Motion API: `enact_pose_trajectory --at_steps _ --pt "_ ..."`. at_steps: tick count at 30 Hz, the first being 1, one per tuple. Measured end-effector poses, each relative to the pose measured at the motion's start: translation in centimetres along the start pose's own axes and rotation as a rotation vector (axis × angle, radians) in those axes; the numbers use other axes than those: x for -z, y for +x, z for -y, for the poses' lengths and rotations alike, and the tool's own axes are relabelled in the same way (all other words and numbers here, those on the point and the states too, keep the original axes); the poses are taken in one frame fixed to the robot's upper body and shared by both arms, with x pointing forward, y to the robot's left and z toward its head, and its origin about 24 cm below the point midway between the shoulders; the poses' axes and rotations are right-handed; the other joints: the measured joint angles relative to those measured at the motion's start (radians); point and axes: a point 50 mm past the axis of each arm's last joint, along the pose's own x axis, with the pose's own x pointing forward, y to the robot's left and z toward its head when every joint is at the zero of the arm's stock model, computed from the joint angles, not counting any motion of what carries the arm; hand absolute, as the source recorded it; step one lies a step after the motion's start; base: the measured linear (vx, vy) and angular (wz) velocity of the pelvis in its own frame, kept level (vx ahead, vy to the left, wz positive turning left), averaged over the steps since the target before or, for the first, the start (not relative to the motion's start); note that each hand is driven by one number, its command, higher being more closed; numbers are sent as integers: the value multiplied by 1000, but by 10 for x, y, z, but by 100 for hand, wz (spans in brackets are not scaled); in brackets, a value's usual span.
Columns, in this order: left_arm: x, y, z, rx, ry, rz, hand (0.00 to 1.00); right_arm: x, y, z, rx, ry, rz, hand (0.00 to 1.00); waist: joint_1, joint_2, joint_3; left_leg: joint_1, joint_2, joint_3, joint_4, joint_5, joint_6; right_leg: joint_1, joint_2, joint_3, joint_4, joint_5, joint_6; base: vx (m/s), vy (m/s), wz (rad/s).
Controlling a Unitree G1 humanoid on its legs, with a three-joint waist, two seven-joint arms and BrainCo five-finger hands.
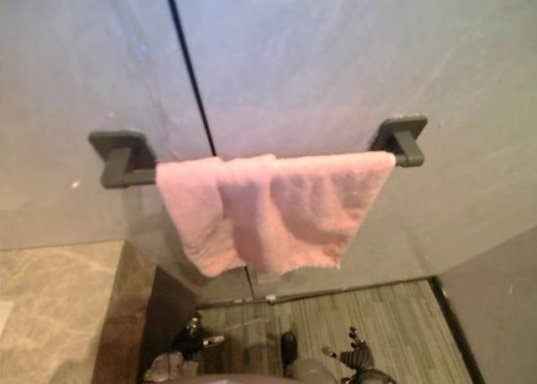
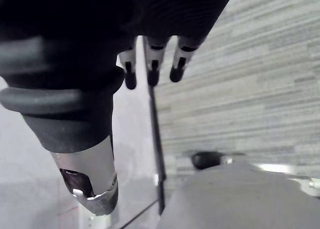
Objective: Organize washtable
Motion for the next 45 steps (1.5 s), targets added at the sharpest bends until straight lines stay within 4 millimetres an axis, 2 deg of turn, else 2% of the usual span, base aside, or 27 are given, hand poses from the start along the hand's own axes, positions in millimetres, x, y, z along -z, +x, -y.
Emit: enact_pose_trajectory --at_steps 2,5,6,7,8,9,10,11,12,13,14,16,17,20,22,24,26,27,28,29,31,34,35,37,39,42,45 --pt "-8 3 0 1 8 21 0 -7 5 -2 -6 -5 4 0 3 -1 16 -16 1 7 3 0 0 -40 4 10 40 -8 1 -6 19 -25" --pt "-25 9 0 3 29 65 0 -19 9 -4 -9 -5 32 0 2 -19 42 -62 -9 9 42 3 4 -177 -8 33 274 -103 18 -31 17 -6" --pt "-27 10 0 3 30 72 0 -18 9 -5 -10 -5 31 0 1 -21 42 -65 -12 8 46 6 9 -182 -8 40 284 -104 23 -15 -2 19" --pt "-33 10 -1 0 32 98 0 -19 9 -3 -8 -6 35 0 -2 -19 41 -78 6 -2 49 14 22 -195 -16 53 335 -157 21 24 -9 65" --pt "-42 11 -1 2 36 126 0 -15 8 -5 -11 -3 24 0 -4 -23 48 -86 -11 -41 49 14 22 -245 -50 51 600 -298 17 55 -30 91" --pt "-44 11 -2 0 36 135 0 -12 6 -6 -11 6 13 0 -3 -41 45 -82 -20 -60 52 14 21 -255 -74 53 686 -337 42 87 -82 110" --pt "-42 11 -8 -21 41 132 0 -7 5 -8 -13 3 -4 0 1 -78 28 -99 -47 -87 81 16 17 -260 -111 55 719 -361 58 55 -125 69" --pt "-37 10 -10 -36 21 109 0 -10 6 -11 -34 -14 10 0 5 -60 20 -143 -43 -87 133 17 18 -243 -92 50 680 -345 49 30 -112 41" --pt "-35 9 -10 -39 12 99 0 -12 6 -9 -33 -19 19 0 5 -62 22 -176 -38 -84 157 23 28 -229 -84 57 633 -330 43 -82 -43 0" --pt "-32 8 -7 -39 0 90 0 -19 10 -7 -30 -24 30 0 21 -37 7 -209 -54 -107 105 26 35 -188 -66 94 490 -292 49 -96 39 -29" --pt "-32 8 -3 -33 -14 92 0 -26 13 -3 -20 -30 42 0 25 -6 5 -220 -26 -105 76 70 50 -200 -71 121 594 -350 14 -97 36 -19" --pt "-40 11 -8 -44 -5 110 0 -28 14 -11 -41 -25 39 0 30 -47 10 -251 -45 -111 118 76 46 -196 -163 151 721 -388 55 -54 -114 7" --pt "-41 11 -13 -60 -16 111 0 -30 15 -18 -57 -16 46 0 36 -60 4 -292 -27 -112 174 76 44 -170 -187 203 689 -375 78 -121 -306 3" --pt "-41 11 -20 -82 -24 111 0 -44 18 -28 -79 -13 82 0 51 -46 6 -411 64 -129 333 82 3 -100 -118 219 524 -380 84 -189 -319 -15" --pt "-37 11 -13 -68 -39 97 0 -47 19 -28 -80 -34 92 0 52 -3 7 -417 116 -174 337 72 -17 -57 -62 177 445 -383 83 -248 -331 10" --pt "-39 13 -6 -53 -49 95 0 -46 19 -23 -61 -44 88 0 49 12 28 -414 150 -207 319 93 -53 -26 -25 113 425 -395 63 -141 -219 73" --pt "-29 11 -6 -57 -64 58 0 -37 18 -21 -52 -46 55 0 56 18 49 -396 182 -195 276 180 -73 16 12 46 433 -396 29 -245 -230 91" --pt "-27 11 -8 -67 -65 53 0 -34 17 -20 -48 -43 45 0 56 16 49 -381 174 -197 233 224 -76 21 10 31 430 -391 16 -258 -190 94" --pt "-25 10 -12 -81 -62 46 0 -34 17 -19 -39 -28 46 0 49 -13 50 -366 144 -203 155 289 -77 15 -15 -11 410 -390 -7 -238 -176 81" --pt "-26 10 -12 -81 -65 49 0 -36 18 -15 -25 -17 52 0 53 -12 55 -381 128 -191 225 261 -50 4 -30 -35 410 -391 -38 -242 -163 80" --pt "-23 10 -9 -76 -67 42 0 -36 19 -7 5 -11 47 0 48 -2 55 -390 96 -148 369 162 1 -23 -61 -65 414 -375 -53 -259 -72 53" --pt "-17 8 -8 -71 -68 18 0 -27 17 -5 10 2 19 0 44 8 49 -313 63 -82 453 35 -10 -40 -79 -105 372 -323 -52 -211 35 49" --pt "-13 8 -6 -67 -68 2 0 -26 17 -3 18 9 16 0 32 14 46 -264 58 -55 415 -2 -16 -43 -79 -129 352 -304 -44 -164 116 64" --pt "-7 8 -2 -58 -62 -28 0 -27 17 -1 28 27 19 0 11 37 32 -183 28 -26 214 -14 -10 -46 -75 -161 318 -278 -24 -156 136 61" --pt "-6 8 -8 -69 -44 -33 0 -23 16 -4 20 31 5 0 17 6 22 -166 -10 -34 95 37 21 -45 -96 -172 261 -227 -2 -143 157 27" --pt "4 5 -10 -72 -28 -68 0 -19 15 -6 13 30 -5 0 25 3 8 -135 -47 -31 35 65 45 -9 -114 -167 187 -180 21 -77 156 1" --pt "11 3 -11 -76 -31 -90 0 -21 15 -7 11 26 -3 0 24 11 -6 -117 -81 -29 -10 83 62 -22 -137 -165 207 -182 39 -24 113 1"
